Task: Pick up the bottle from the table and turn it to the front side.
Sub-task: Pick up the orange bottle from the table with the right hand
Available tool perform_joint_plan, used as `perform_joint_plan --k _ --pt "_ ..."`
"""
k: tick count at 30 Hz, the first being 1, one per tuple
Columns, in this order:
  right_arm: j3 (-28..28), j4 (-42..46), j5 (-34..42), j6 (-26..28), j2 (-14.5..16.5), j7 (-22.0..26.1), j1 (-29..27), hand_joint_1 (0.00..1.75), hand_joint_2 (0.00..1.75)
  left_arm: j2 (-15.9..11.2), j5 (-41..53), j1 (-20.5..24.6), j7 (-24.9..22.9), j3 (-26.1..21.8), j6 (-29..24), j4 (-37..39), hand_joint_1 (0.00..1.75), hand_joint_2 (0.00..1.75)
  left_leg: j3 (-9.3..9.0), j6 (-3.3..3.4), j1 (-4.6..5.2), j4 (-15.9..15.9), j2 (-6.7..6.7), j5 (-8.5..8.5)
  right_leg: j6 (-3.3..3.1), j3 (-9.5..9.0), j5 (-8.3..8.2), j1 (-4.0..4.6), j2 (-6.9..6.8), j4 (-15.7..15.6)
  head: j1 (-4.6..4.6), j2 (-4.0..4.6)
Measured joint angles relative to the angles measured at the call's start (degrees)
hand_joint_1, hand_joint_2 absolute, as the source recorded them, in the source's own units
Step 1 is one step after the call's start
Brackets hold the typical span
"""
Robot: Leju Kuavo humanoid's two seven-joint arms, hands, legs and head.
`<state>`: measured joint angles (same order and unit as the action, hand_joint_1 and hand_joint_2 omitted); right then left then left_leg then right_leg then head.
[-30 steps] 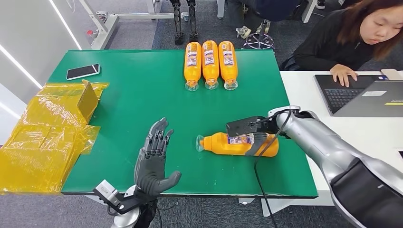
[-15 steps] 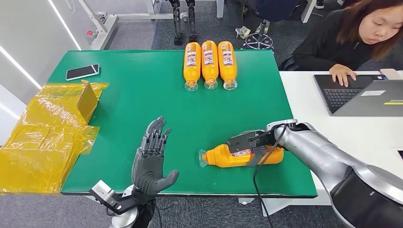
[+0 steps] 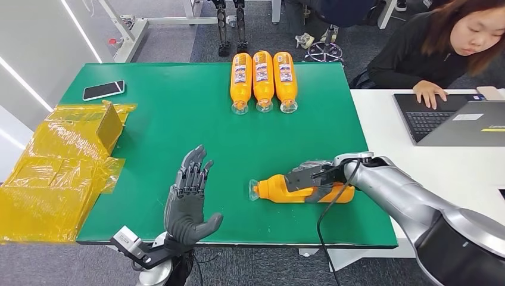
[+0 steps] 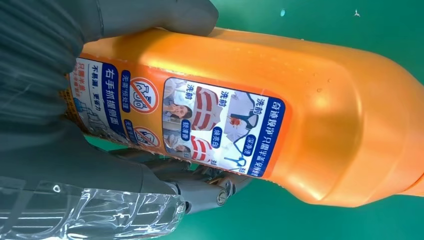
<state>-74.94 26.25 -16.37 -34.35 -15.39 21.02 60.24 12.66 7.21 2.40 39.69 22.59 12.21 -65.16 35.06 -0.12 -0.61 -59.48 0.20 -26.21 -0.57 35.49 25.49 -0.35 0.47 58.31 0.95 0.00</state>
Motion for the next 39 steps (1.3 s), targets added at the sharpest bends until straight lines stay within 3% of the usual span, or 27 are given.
perform_joint_plan --k 8,15,25,28,32,39 --pt "-0.17 0.57 0.04 3.37 -0.01 -0.40 0.01 1.75 1.75 -0.07 -0.11 -0.02 0.02 -0.16 -0.11 -0.15 0.00 1.75 0.01 0.00 0.00 0.01 0.00 0.00 0.00 0.00 0.00 0.00 -0.01 0.01 -0.01 0.00" --pt "1.70 4.73 2.67 15.22 -1.32 -1.25 0.73 1.75 1.75 -0.20 -0.02 -1.19 0.29 -1.43 -0.52 -1.25 0.00 1.75 0.01 0.00 0.00 -0.01 0.01 0.00 0.00 0.01 0.00 0.00 -0.01 0.01 0.01 0.00" --pt "5.44 11.47 2.38 20.93 -3.76 -1.16 0.43 1.75 1.75 -0.44 0.45 -2.12 0.48 -2.77 -0.78 -2.06 0.00 1.75 0.01 0.00 0.00 0.00 0.03 0.00 0.01 0.01 0.01 0.01 -0.03 -0.01 0.00 0.00" --pt "9.13 16.78 -0.42 26.00 -5.11 -1.63 -2.77 1.75 1.75 -0.43 1.15 -2.30 0.48 -3.26 -0.77 -2.20 0.00 1.75 0.01 0.00 -0.01 0.00 0.05 -0.01 0.01 0.01 0.02 0.02 -0.05 -0.02 -0.01 0.00" --pt "15.06 26.08 -7.35 32.10 -6.36 -2.73 -11.34 1.75 1.75 -0.39 1.98 -2.31 0.48 -3.76 -0.58 -2.29 0.00 1.75 0.04 -0.01 -0.02 0.02 0.12 -0.04 0.03 0.00 0.07 0.04 -0.12 -0.03 0.01 0.00" --pt "24.15 39.48 -21.52 44.24 -4.87 -3.29 -27.01 1.75 1.75 0.09 2.48 -2.11 0.09 -3.90 -1.09 -2.29 0.00 1.75 0.06 -0.08 -0.02 0.06 0.12 -0.14 0.02 0.04 0.15 0.03 -0.10 -0.03 -0.01 0.00"
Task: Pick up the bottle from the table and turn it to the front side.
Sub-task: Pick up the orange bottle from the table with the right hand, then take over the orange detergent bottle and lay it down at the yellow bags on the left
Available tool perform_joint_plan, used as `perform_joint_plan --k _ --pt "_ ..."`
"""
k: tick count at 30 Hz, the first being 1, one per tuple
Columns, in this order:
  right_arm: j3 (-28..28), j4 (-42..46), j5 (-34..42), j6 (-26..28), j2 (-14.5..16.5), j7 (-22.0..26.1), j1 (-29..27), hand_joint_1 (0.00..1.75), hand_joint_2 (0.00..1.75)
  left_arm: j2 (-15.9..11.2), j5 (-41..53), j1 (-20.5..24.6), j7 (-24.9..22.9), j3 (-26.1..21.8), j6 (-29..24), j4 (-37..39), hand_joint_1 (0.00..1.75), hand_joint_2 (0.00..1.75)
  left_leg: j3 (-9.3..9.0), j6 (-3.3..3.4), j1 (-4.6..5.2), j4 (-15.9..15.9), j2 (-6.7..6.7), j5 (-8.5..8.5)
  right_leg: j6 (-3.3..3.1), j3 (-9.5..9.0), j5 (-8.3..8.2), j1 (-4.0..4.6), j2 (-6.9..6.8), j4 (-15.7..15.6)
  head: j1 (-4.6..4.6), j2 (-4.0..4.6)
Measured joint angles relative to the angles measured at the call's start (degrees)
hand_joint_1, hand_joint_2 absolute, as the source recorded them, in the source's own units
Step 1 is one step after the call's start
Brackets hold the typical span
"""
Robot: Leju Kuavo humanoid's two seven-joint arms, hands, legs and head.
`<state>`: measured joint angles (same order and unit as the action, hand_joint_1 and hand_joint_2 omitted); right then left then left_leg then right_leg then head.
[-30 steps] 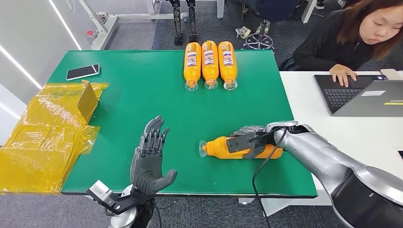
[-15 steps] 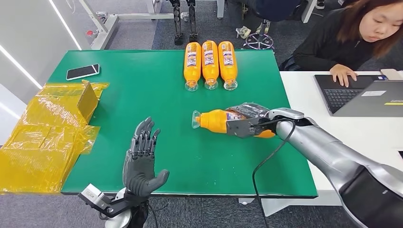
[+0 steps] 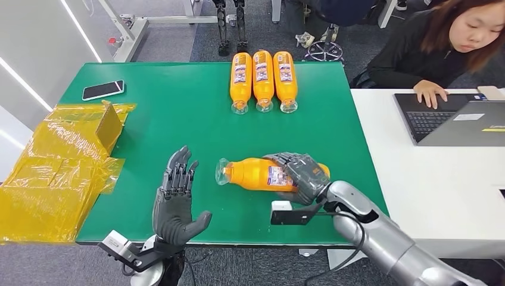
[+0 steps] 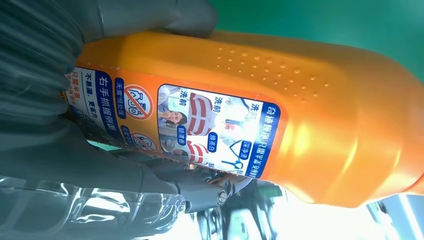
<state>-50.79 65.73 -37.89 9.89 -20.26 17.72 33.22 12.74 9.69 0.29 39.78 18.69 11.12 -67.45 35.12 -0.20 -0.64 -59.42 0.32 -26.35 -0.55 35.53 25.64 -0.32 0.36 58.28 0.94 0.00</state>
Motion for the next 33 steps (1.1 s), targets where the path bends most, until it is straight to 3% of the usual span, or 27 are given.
perform_joint_plan --k 8,18,33 --pt "3.83 7.94 -6.07 8.39 3.75 1.63 -11.18 1.75 1.75 0.09 -0.38 0.90 -1.02 -0.07 -0.23 0.00 0.00 1.75 -0.01 0.00 0.00 0.02 0.02 0.01 -0.01 0.00 0.02 0.01 -0.02 0.01 0.00 0.00" --pt "8.24 18.03 -13.87 9.11 6.30 -2.81 -22.83 1.75 1.75 0.48 -0.87 3.18 -1.63 -0.18 1.78 0.89 0.00 1.75 0.02 0.01 0.01 0.01 0.05 0.00 0.01 0.01 0.08 -0.02 -0.07 -0.01 0.01 0.00" --pt "11.71 22.06 -14.57 8.61 8.67 -1.57 -28.02 1.75 1.75 0.95 -2.12 4.80 -0.79 -0.17 2.78 1.47 0.00 1.75 0.01 0.01 0.01 0.01 0.02 0.00 0.00 0.01 0.08 -0.02 -0.04 0.00 0.01 0.00"
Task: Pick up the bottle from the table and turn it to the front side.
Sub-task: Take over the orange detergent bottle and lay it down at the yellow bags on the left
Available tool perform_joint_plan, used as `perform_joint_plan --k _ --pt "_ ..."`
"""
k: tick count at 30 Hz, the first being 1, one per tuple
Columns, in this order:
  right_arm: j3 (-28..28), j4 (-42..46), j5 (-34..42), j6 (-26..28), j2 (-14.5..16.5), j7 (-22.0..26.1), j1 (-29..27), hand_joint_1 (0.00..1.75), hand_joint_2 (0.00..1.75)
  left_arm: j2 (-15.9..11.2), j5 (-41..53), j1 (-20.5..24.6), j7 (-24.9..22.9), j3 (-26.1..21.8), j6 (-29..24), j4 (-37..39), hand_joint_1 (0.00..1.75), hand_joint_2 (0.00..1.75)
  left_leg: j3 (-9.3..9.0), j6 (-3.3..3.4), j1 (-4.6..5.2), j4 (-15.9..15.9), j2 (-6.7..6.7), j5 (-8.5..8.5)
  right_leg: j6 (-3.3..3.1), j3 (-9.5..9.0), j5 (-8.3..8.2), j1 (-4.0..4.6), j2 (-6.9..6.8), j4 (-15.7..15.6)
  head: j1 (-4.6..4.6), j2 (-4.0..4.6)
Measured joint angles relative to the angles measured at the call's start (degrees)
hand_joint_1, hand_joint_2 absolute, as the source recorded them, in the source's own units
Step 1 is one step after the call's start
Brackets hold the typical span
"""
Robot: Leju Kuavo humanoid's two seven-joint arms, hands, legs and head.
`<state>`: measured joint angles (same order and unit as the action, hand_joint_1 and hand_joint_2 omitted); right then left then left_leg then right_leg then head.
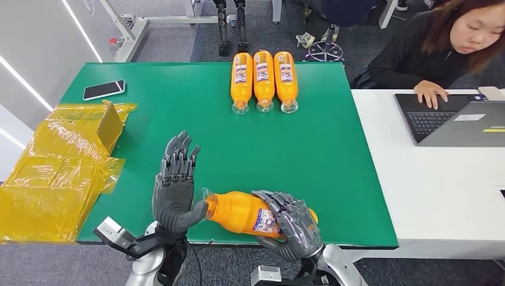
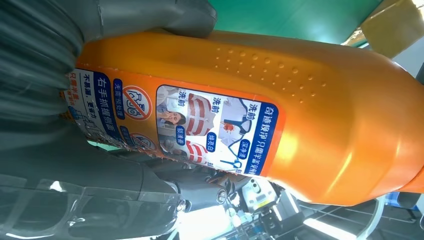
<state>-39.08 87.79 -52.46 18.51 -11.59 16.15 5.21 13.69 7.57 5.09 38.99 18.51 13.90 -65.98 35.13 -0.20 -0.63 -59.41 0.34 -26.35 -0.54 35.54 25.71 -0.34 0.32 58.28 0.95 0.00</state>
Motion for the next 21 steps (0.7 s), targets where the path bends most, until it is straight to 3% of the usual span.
perform_joint_plan --k 12,21 --pt "0.46 -1.09 1.72 0.89 1.95 3.54 -0.58 1.75 1.75 0.10 -1.27 -0.31 -0.14 0.30 2.02 -0.88 0.00 1.75 0.02 0.00 0.00 0.00 0.00 0.00 0.00 0.00 0.00 0.00 -0.01 0.00 -0.01 0.00" --pt "3.16 -3.49 2.21 2.79 2.52 4.62 4.52 1.75 1.75 -0.09 -1.18 -2.21 -1.14 2.21 2.04 -2.32 0.00 1.75 -0.01 0.00 0.01 -0.01 0.00 0.01 -0.01 -0.02 -0.02 -0.01 -0.01 0.00 -0.01 0.00"
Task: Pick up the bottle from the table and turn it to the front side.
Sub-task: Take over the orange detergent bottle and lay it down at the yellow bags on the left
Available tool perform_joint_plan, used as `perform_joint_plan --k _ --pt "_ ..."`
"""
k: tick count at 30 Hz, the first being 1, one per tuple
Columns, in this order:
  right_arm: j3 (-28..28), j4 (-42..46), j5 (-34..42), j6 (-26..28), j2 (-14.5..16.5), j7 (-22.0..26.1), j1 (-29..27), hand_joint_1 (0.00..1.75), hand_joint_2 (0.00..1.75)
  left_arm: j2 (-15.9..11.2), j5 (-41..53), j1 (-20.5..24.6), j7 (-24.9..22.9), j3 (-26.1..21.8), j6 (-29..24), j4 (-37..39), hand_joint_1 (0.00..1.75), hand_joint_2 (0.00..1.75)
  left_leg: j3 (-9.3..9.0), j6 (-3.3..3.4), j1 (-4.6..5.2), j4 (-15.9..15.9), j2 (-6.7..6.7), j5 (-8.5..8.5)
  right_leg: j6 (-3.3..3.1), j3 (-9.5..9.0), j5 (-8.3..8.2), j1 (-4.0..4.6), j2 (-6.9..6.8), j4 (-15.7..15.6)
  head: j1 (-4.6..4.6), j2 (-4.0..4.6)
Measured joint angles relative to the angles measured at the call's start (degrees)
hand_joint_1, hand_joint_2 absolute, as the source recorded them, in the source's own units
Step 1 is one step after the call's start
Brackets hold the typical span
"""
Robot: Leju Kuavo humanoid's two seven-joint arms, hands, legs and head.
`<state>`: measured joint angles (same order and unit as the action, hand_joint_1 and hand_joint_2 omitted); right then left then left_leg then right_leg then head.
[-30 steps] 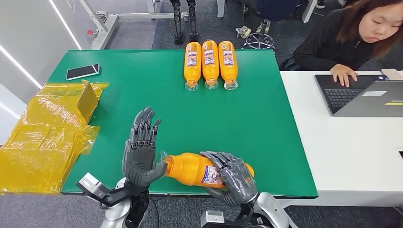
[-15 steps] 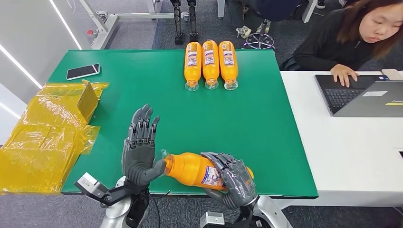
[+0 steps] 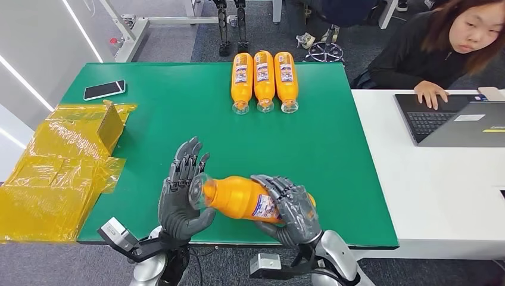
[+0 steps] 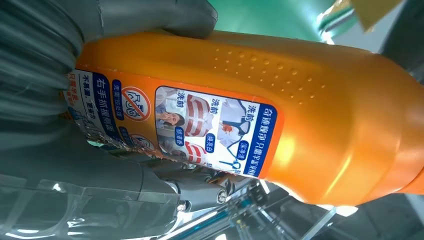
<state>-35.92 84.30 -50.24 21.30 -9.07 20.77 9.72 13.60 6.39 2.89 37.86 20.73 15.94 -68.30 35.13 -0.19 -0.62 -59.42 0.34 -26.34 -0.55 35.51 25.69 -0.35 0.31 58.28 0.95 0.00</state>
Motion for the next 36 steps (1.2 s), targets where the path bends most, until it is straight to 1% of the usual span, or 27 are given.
perform_joint_plan --k 4,10,15,19,22,28,32,36 --pt "1.84 -0.90 0.88 0.15 -0.35 0.65 1.41 1.75 1.75 -0.05 -0.02 -0.57 0.00 0.50 0.05 -0.56 0.00 1.75 0.00 0.00 0.00 -0.01 -0.01 0.00 0.01 -0.01 -0.01 0.00 0.01 0.00 0.00 0.00" --pt "2.13 -3.10 2.27 0.15 -0.30 1.86 2.95 1.75 1.75 -0.09 -0.26 -0.72 -0.15 1.02 0.51 -1.18 0.00 1.75 0.01 0.00 -0.01 0.00 0.00 -0.01 0.00 0.00 0.00 -0.01 0.01 0.00 0.00 0.00" --pt "2.01 -6.48 3.64 0.73 0.71 2.91 4.73 1.75 1.75 -0.09 -0.73 -0.73 -0.55 1.57 1.01 -1.66 0.00 1.75 0.00 -0.01 -0.01 0.01 -0.01 0.00 -0.01 0.00 0.00 0.00 0.01 0.02 -0.01 0.00" --pt "1.64 -8.96 4.58 0.00 2.37 3.63 6.32 1.75 1.75 -0.11 -1.16 -0.73 -0.59 2.07 1.09 -2.09 0.00 1.75 -0.01 -0.01 -0.01 0.01 -0.01 0.00 -0.01 0.00 0.00 0.00 0.01 0.03 -0.01 0.00" --pt "0.25 -10.81 6.85 -1.14 4.02 5.73 6.97 1.75 1.75 -0.16 -1.38 -0.72 -0.55 2.16 1.11 -2.51 0.00 1.75 -0.01 -0.01 -0.01 0.01 0.00 0.00 -0.01 0.00 0.00 0.00 0.01 0.04 0.00 0.00" --pt "-4.37 -17.29 13.29 1.11 8.39 10.18 9.57 1.75 1.75 -0.28 -2.21 -0.61 0.83 2.15 0.73 -2.93 0.00 1.75 0.00 -0.01 -0.02 0.02 -0.03 0.00 -0.02 0.01 0.01 0.00 0.04 0.05 -0.01 0.00" --pt "-6.23 -20.73 14.24 0.83 11.33 10.19 11.85 1.75 1.75 -0.32 -3.24 -0.33 1.86 1.76 -0.06 -2.92 0.00 1.75 0.01 -0.03 -0.02 0.02 0.01 0.02 -0.02 0.01 0.01 0.01 -0.01 0.06 0.00 0.00" --pt "-6.96 -22.27 14.67 -0.05 12.59 9.79 13.30 1.75 1.75 -0.44 -3.45 0.05 2.09 1.10 -0.51 -2.87 0.00 1.75 0.01 -0.03 -0.01 0.01 0.01 0.02 -0.02 0.00 0.00 0.01 -0.02 0.06 0.00 0.00"
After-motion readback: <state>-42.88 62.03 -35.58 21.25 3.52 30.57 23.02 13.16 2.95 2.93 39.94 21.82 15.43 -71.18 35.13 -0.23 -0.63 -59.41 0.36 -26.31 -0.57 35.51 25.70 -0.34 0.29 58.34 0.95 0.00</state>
